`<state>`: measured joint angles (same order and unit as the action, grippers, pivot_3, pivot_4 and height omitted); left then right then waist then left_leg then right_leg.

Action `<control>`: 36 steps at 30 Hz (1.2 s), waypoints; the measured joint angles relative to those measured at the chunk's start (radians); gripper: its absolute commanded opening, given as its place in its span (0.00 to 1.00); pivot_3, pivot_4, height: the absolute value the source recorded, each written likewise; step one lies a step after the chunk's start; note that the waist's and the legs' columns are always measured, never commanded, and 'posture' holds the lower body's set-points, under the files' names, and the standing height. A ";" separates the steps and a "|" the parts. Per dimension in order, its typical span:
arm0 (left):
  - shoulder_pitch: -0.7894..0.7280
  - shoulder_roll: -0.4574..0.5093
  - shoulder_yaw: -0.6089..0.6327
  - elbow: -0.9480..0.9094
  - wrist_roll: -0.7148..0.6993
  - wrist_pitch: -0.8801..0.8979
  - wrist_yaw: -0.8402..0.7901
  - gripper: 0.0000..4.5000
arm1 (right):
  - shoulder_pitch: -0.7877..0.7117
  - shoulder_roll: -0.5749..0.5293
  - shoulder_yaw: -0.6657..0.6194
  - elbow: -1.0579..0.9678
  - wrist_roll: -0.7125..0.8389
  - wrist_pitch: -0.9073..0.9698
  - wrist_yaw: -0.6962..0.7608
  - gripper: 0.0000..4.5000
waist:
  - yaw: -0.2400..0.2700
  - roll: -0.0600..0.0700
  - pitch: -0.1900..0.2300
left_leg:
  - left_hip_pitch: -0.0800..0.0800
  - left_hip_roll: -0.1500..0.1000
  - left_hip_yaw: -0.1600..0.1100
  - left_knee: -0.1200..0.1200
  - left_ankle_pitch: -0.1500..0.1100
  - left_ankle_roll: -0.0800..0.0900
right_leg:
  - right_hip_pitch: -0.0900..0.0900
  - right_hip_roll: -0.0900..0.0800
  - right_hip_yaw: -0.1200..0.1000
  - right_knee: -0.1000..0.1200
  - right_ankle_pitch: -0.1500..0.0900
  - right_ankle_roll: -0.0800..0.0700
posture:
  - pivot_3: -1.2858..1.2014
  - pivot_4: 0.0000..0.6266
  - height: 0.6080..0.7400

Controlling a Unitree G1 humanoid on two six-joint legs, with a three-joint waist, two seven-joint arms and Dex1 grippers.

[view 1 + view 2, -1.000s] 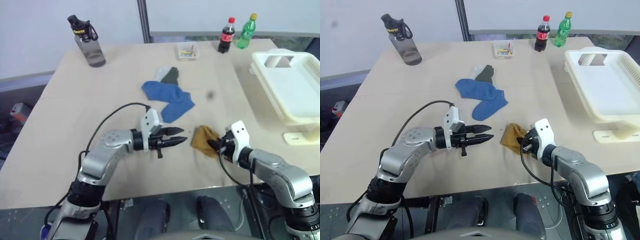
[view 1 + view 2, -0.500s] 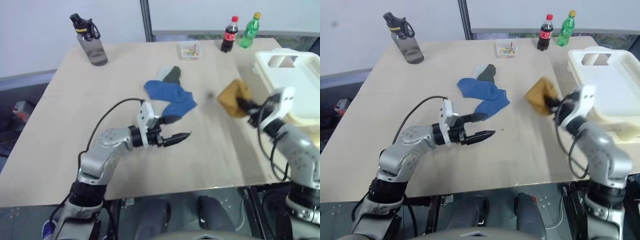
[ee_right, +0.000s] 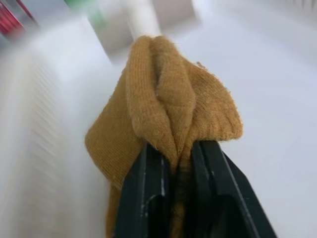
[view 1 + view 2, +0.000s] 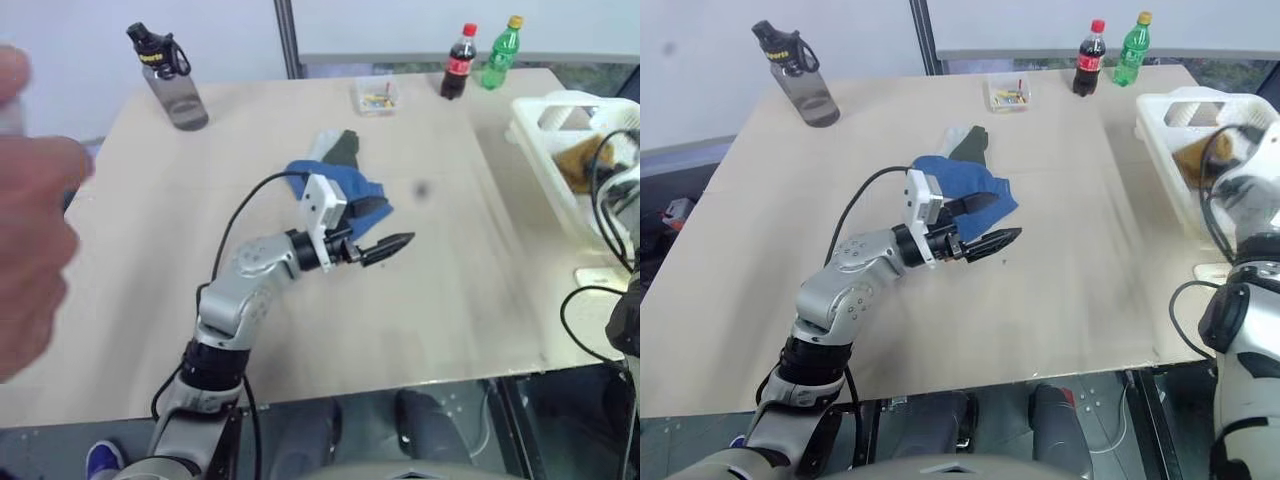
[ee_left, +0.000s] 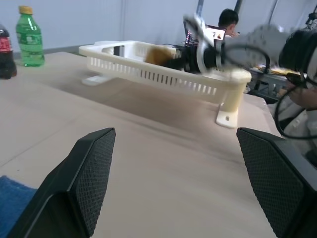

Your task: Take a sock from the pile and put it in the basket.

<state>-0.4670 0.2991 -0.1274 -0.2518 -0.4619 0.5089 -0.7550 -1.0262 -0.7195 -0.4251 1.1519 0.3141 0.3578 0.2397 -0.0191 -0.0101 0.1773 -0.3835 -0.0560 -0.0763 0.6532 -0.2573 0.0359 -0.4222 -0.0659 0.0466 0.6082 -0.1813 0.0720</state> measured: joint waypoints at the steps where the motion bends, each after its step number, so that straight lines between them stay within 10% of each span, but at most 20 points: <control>1: 0.000 -0.005 0.000 0.000 0.001 0.000 0.004 0.94 | -0.007 -0.018 0.016 0.026 -0.018 -0.018 0.004 0.38 | 0.001 0.000 0.000 | 0.000 0.000 0.000 0.000 0.000 0.000 | 0.000 0.000 0.000 -0.001 0.000 0.000 | 0.52 0.24 1.00; 5: 0.002 -0.011 0.001 0.000 0.006 -0.001 0.020 0.94 | -0.005 -0.061 0.045 0.055 -0.076 -0.059 -0.017 0.81 | 0.005 0.000 0.000 | -0.001 -0.001 0.000 0.000 0.000 0.000 | 0.000 -0.001 0.000 -0.002 0.000 0.000 | 0.52 0.24 1.00; 11: -0.016 -0.049 0.001 0.057 0.006 -0.035 0.014 0.94 | 0.163 -0.074 0.019 -0.217 -0.035 -0.007 0.034 0.81 | 0.006 0.000 0.000 | -0.001 -0.001 -0.001 0.000 0.000 0.001 | 0.000 -0.001 -0.001 0.000 0.000 0.000 | 0.52 0.24 1.00; 24: -0.066 0.003 0.009 0.231 0.044 -0.174 -0.101 0.94 | 0.864 0.047 0.020 -1.651 0.245 0.320 0.063 0.99 | 0.005 0.003 -0.002 | 0.001 0.001 -0.009 0.002 -0.003 0.004 | 0.000 0.001 -0.002 0.003 0.000 0.001 | 0.52 0.24 1.00; 36: 0.246 0.326 0.222 0.030 -0.057 -0.042 -0.174 0.94 | 1.238 -0.015 0.095 -1.767 0.142 0.225 0.267 0.99 | 0.008 0.003 -0.002 | 0.003 0.001 -0.009 0.003 -0.003 0.004 | 0.002 0.000 -0.002 0.002 -0.001 0.001 | 0.52 0.24 1.00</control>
